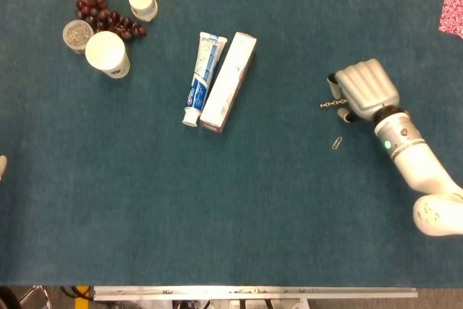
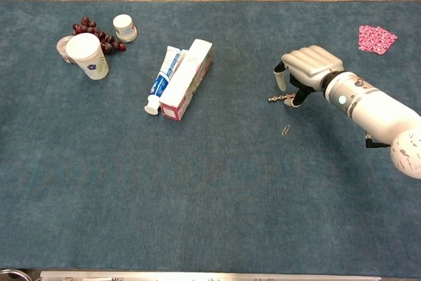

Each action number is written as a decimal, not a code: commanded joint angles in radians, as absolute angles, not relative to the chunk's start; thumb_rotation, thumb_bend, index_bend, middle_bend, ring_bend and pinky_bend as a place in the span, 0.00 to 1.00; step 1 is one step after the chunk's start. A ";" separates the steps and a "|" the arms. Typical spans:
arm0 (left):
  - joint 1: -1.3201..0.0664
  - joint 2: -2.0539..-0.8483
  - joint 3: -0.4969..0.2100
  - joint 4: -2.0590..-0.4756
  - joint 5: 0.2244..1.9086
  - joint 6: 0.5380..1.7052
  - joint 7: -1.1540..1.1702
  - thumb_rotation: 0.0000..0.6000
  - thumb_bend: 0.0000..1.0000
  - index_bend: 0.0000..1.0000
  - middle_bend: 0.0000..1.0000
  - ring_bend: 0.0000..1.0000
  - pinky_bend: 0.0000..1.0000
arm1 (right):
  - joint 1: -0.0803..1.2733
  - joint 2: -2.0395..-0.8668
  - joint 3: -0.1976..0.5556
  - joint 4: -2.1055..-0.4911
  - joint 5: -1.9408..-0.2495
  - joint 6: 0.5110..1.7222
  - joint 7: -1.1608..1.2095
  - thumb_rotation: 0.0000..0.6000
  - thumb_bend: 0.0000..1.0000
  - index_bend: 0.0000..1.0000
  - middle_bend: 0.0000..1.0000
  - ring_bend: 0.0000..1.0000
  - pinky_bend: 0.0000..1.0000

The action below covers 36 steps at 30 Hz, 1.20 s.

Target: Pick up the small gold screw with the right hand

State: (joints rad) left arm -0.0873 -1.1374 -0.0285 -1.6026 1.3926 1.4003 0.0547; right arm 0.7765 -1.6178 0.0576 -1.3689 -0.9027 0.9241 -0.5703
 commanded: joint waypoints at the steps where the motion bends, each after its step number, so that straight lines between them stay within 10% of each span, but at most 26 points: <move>1: -0.086 -1.136 -0.030 -1.603 1.390 1.401 0.055 1.00 0.26 0.04 0.12 0.15 0.09 | 0.781 -1.628 0.064 -1.354 -0.892 0.910 -0.575 1.00 0.20 0.57 1.00 1.00 1.00; 36: -0.073 -1.135 -0.035 -1.584 1.383 1.408 0.032 1.00 0.26 0.04 0.12 0.15 0.09 | 0.823 -1.692 0.088 -1.300 -0.810 0.848 -0.636 1.00 0.28 0.57 1.00 1.00 1.00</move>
State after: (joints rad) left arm -0.0734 -1.1352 -0.0354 -1.5837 1.3834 1.4077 0.0316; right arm 0.8230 -1.6920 0.0883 -1.2997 -0.8100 0.8477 -0.6359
